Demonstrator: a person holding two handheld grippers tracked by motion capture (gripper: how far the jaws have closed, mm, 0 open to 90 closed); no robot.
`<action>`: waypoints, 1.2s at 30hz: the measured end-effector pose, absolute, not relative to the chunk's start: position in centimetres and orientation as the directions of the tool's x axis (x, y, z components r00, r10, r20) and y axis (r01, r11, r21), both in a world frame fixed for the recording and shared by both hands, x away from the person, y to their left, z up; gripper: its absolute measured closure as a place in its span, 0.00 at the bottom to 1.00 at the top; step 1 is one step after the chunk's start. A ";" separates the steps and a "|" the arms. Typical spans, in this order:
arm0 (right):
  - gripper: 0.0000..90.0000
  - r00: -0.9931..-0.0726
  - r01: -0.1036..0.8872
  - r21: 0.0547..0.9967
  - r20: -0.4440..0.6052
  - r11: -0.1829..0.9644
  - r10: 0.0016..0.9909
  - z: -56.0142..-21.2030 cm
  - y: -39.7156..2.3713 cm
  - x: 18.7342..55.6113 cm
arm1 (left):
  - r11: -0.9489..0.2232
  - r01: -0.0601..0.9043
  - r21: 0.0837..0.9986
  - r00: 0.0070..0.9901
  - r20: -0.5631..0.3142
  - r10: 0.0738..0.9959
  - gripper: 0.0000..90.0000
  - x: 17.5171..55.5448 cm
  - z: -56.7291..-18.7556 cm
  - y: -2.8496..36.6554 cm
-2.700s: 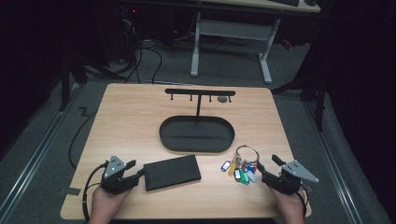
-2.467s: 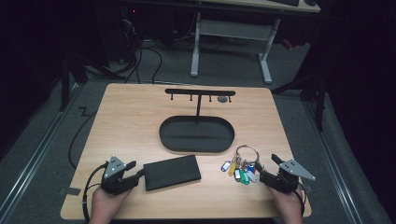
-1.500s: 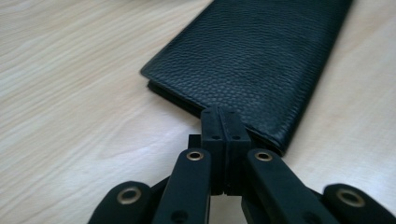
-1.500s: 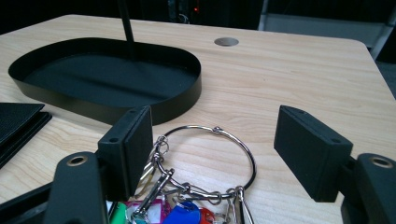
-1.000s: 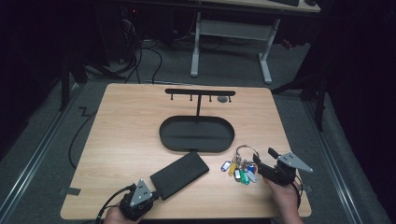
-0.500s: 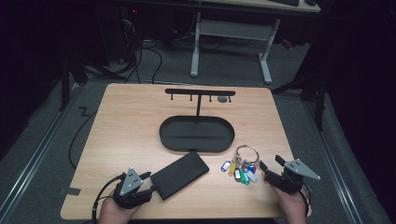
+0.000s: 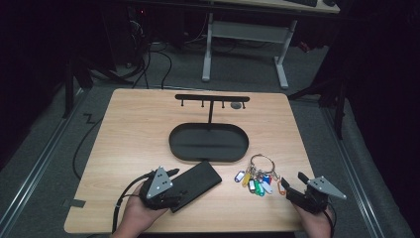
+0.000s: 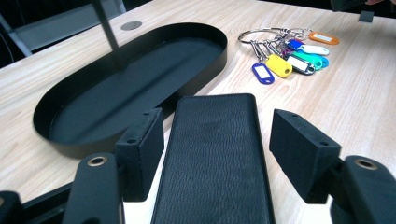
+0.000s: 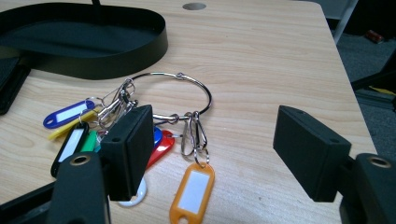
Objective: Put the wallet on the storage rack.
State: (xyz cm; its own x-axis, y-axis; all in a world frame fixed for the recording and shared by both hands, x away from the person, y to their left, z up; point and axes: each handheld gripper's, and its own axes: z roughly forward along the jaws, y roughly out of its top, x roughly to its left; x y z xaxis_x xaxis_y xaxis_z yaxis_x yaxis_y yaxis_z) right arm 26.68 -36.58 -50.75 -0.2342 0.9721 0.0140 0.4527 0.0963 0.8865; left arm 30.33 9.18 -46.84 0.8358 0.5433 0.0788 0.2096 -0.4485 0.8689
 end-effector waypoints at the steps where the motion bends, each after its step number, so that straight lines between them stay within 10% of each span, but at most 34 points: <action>1: 0.32 -0.235 0.453 0.886 0.014 0.097 0.972 -50.8 -36.6 26.6 | -0.456 0.211 0.864 0.844 0.074 0.531 0.44 30.4 -47.2 8.9; 36: 0.34 -0.269 0.443 0.890 0.015 0.110 0.963 -50.6 -35.5 27.8 | -0.710 0.068 0.701 0.803 0.384 0.457 0.61 27.0 -53.4 7.0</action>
State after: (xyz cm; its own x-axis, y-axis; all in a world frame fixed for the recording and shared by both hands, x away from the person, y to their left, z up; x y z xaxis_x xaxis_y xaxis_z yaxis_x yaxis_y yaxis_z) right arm 27.76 -35.53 -50.59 -0.2685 0.9632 0.0150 0.4429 0.1096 0.8898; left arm 26.98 7.03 -53.39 0.8025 0.4565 0.3841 0.0684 -0.7100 0.7009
